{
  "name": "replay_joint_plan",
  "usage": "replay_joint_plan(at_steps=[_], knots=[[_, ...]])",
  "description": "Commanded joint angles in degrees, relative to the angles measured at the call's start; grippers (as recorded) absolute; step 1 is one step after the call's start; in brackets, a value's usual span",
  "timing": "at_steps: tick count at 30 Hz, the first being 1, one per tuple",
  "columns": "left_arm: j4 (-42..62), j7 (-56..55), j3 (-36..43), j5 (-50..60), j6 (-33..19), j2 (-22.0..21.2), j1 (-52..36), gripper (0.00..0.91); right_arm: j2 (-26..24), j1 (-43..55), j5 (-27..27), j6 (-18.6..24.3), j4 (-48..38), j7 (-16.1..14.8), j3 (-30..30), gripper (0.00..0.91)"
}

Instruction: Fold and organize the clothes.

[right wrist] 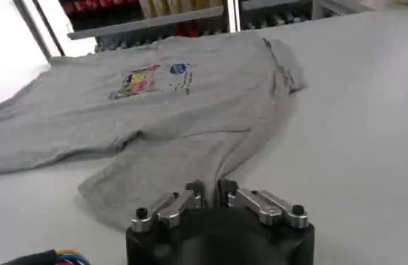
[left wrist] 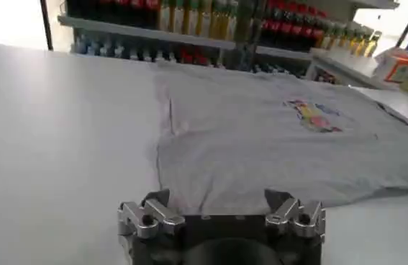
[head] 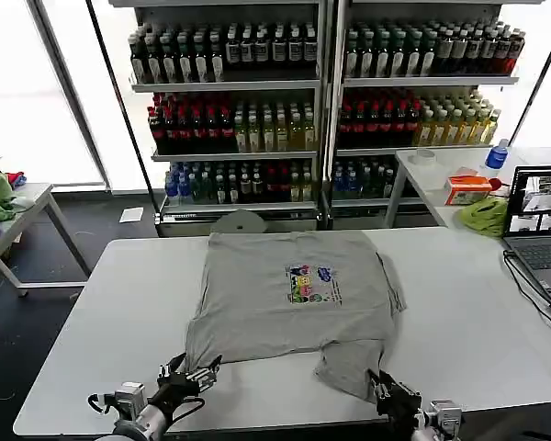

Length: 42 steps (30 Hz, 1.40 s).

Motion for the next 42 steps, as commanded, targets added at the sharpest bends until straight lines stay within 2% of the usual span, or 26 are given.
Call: replay_joint_plan(at_steps=[1, 2, 4, 6, 16, 27, 36, 42], knots=[[2.85, 0.08, -0.23, 0.17, -0.83, -0.2, -0.54, 0.453, 0.09, -0.16, -0.26, 0.04, 0.0, -0.24, -0.26, 0.0], [3.11, 0.1, -0.15, 0.16, -0.84, -0.24, -0.59, 0.141, 0.1, -0.18, -0.25, 0.05, 0.04, -0.24, -0.24, 0.0], [3.34, 0.24, 0.03, 0.16, -0.98, -0.29, -0.61, 0.02, 0.09, -0.3, -0.23, 0.07, 0.06, -0.28, -0.09, 0.0], [3.55, 0.27, 0.23, 0.13, -1.12, -0.32, -0.72, 0.0, -0.05, -0.4, -0.23, 0.07, 0.1, -0.3, -0.09, 0.0], [4.4, 1.32, 1.84, 0.62, -1.98, -1.29, 0.33, 0.01, -0.37, -0.33, 0.05, 0.18, 0.03, -0.58, 0.63, 0.0], [4.11, 1.61, -0.03, -0.95, -5.37, -0.78, -0.25, 0.02, -3.24, 0.28, 0.87, 3.71, 1.0, -7.33, 3.1, 0.0], [0.72, 2.47, -3.06, -2.71, -6.11, -1.03, 1.84, 0.02, -3.84, -0.03, 0.85, 5.07, 2.21, -9.74, 3.47, 0.0], [-4.31, 2.45, -5.07, -2.54, -6.39, -2.12, 5.6, 0.02, -4.31, -5.22, 0.98, 5.47, 5.78, -9.73, 3.98, 0.0]])
